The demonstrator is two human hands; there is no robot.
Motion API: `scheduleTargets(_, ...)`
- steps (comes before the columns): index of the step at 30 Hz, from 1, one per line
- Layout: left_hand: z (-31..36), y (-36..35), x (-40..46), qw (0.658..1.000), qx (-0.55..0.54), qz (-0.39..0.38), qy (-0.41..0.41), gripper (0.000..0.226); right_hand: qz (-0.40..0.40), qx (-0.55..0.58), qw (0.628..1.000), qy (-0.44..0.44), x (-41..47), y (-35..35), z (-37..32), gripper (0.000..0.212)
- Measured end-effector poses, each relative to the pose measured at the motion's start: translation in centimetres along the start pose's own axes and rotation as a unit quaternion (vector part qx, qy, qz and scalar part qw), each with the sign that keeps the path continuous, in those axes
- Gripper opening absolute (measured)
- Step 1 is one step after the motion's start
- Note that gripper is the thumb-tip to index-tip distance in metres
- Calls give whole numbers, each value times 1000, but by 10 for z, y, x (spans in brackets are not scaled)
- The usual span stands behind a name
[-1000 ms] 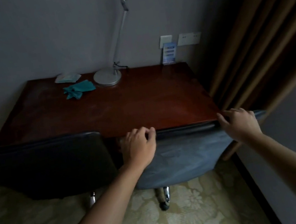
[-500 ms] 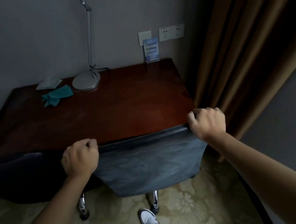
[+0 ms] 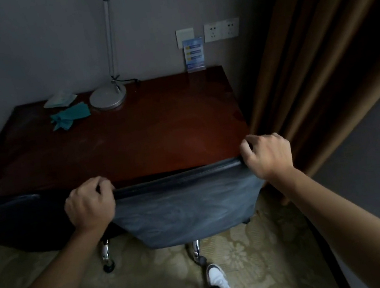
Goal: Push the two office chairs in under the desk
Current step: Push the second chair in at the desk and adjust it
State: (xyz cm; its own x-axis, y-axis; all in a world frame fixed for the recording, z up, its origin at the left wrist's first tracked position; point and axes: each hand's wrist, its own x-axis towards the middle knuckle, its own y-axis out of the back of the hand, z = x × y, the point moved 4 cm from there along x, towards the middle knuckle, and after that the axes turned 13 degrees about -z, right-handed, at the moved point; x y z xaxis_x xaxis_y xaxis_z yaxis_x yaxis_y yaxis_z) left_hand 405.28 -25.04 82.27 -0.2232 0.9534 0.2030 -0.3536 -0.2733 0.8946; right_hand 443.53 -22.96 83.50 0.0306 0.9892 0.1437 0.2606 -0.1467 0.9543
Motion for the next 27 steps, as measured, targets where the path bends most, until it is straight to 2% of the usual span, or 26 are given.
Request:
scheduleTargets(12, -21, 5, 51, 998, -40, 19, -42, 35, 179, 46, 979, 83, 11, -9, -23, 39)
scheduleTargets(22, -40, 2, 107, 996, -56, 28, -67, 36, 253, 46, 960, 109, 58, -32, -47, 40)
scheduleTargets(27, -44, 0, 104, 993, -73, 24, -87, 34, 241, 29, 965, 103, 52, -39, -46, 40)
